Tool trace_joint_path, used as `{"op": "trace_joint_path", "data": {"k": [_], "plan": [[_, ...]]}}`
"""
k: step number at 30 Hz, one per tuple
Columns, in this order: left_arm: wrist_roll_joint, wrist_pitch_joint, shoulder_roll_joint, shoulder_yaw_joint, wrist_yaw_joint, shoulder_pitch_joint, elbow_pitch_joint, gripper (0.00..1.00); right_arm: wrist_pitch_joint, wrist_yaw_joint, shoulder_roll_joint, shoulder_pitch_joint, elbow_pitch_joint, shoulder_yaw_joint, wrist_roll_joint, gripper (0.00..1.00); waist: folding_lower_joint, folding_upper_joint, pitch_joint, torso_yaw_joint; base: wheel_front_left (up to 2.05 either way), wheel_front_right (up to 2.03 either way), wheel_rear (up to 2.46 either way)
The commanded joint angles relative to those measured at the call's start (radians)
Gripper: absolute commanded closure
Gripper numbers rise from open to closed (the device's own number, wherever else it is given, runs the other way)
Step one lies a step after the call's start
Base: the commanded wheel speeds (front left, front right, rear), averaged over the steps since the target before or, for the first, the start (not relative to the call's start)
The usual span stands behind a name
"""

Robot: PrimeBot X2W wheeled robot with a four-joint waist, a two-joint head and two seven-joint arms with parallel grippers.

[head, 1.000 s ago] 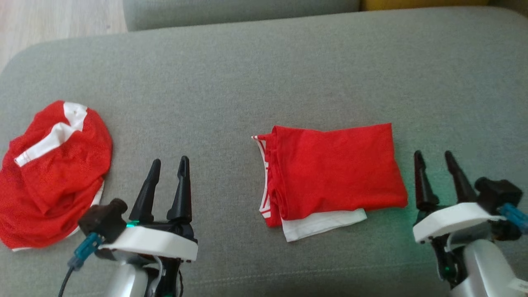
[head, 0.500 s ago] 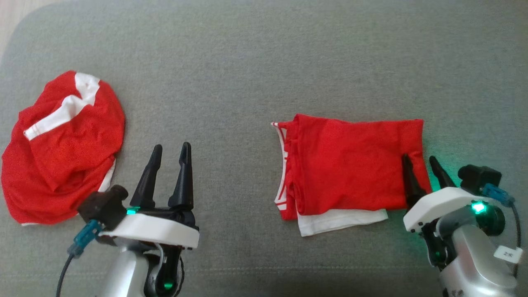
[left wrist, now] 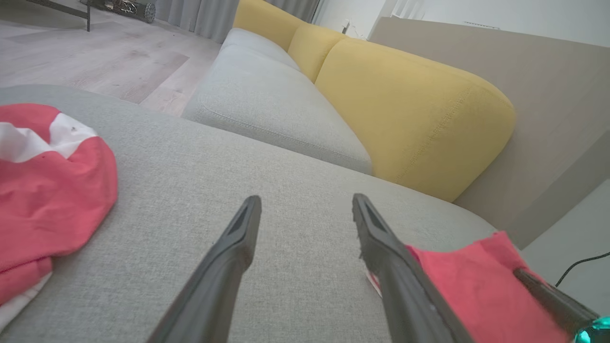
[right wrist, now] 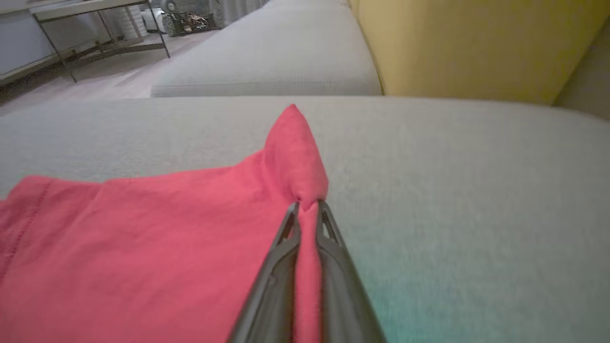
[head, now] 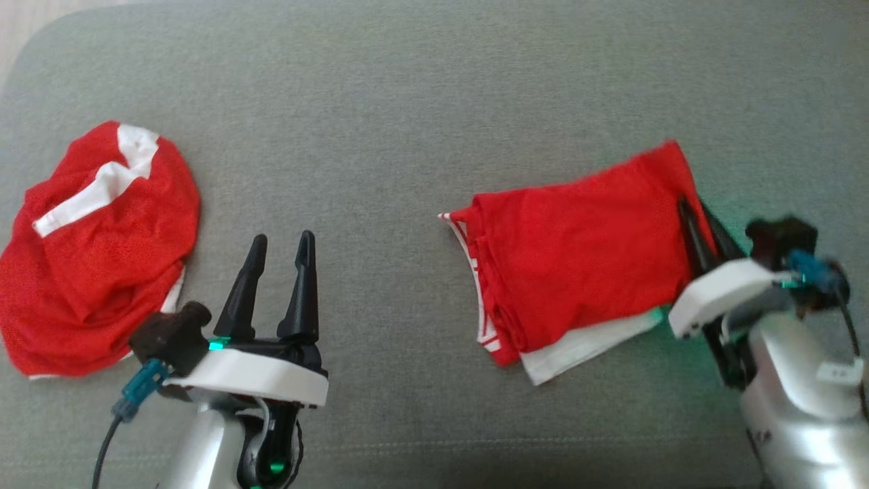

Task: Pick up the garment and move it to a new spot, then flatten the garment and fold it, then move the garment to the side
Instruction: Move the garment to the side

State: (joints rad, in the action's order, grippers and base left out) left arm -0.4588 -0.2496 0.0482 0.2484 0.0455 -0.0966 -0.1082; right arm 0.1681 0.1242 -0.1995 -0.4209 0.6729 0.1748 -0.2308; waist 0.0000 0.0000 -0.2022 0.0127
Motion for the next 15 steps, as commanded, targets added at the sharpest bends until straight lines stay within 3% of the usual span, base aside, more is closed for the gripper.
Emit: {"op": "trace_joint_path", "data": {"k": [1, 7, 15], "plan": [[0.008, -0.012, 0.002, -0.025, 0.004, -0.046, 0.037, 0.0, 0.009, 0.007, -0.026, -0.055, -0.047, 0.042, 0.018, 1.0, 0.0, 0.0, -0.002, -0.015, 0.0, 0.0, 0.0], [0.019, -0.012, 0.002, -0.02, 0.006, -0.09, 0.062, 0.0, -0.056, 0.007, -0.132, -0.187, -0.094, 0.113, 0.02, 1.0, 0.0, 0.0, -0.059, -0.051, 0.0, 0.0, 0.0], [0.034, -0.012, 0.002, -0.034, 0.014, -0.16, 0.097, 0.0, -0.12, 0.007, -0.308, -0.382, -0.051, 0.107, -0.079, 1.0, 0.0, 0.0, -0.177, -0.083, 0.0, 0.0, 0.0]]}}
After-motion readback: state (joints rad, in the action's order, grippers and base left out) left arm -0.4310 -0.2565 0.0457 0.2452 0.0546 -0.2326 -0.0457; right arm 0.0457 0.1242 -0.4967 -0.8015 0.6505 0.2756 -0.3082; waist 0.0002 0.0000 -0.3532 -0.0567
